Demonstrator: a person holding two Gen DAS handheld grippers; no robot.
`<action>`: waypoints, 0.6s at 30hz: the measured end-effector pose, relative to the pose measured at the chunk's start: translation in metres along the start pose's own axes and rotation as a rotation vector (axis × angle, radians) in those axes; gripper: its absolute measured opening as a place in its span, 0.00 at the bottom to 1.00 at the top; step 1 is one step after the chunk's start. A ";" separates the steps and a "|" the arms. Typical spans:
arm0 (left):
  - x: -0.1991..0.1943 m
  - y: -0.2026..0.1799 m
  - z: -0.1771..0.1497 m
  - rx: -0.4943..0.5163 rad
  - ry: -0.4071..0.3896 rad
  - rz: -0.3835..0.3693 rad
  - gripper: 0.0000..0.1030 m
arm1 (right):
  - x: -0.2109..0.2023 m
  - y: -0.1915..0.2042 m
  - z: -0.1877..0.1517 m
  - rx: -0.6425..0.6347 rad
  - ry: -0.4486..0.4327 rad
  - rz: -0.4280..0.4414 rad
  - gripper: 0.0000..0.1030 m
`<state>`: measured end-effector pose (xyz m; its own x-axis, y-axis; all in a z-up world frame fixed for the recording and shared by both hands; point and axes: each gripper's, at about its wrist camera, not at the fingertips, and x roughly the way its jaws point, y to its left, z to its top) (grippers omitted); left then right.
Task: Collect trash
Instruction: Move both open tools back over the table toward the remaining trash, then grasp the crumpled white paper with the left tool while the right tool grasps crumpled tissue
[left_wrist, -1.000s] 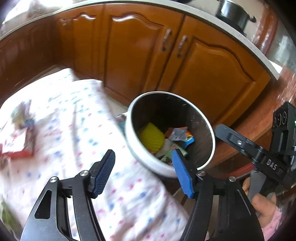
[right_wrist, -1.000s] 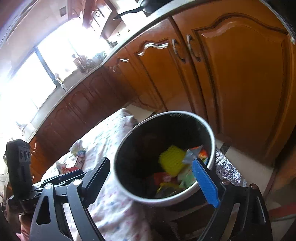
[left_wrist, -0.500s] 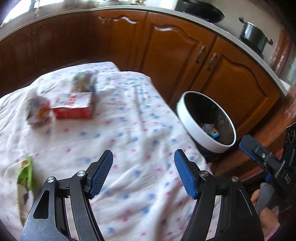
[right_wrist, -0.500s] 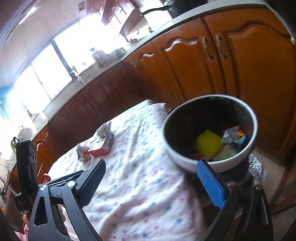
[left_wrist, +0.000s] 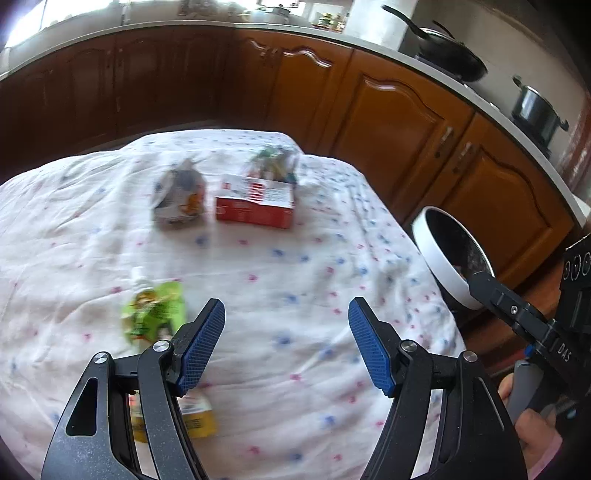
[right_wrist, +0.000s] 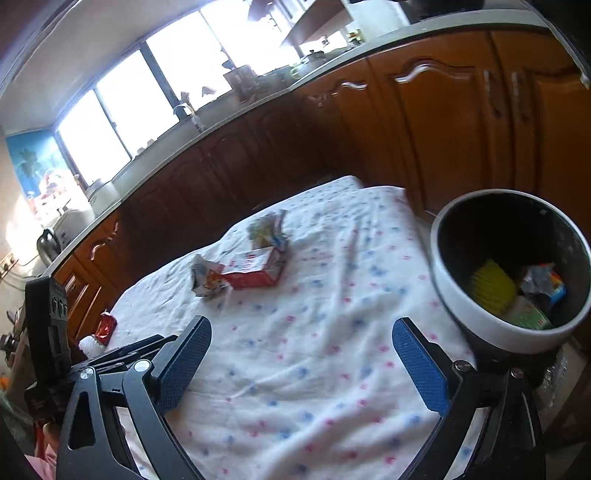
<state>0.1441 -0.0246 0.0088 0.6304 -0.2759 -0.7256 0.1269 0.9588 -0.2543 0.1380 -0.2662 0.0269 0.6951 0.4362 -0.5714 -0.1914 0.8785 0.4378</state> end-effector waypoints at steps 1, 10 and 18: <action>-0.001 0.005 0.001 -0.008 -0.002 0.003 0.69 | 0.003 0.004 0.003 -0.008 0.004 0.004 0.97; -0.008 0.039 0.009 -0.056 -0.020 0.028 0.69 | 0.030 0.025 0.022 -0.038 0.042 0.034 0.97; -0.004 0.064 0.029 -0.065 -0.015 0.071 0.69 | 0.057 0.029 0.039 -0.025 0.066 0.044 0.97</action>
<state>0.1718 0.0397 0.0134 0.6474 -0.2059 -0.7338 0.0317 0.9693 -0.2440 0.1991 -0.2240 0.0345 0.6388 0.4858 -0.5966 -0.2389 0.8623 0.4464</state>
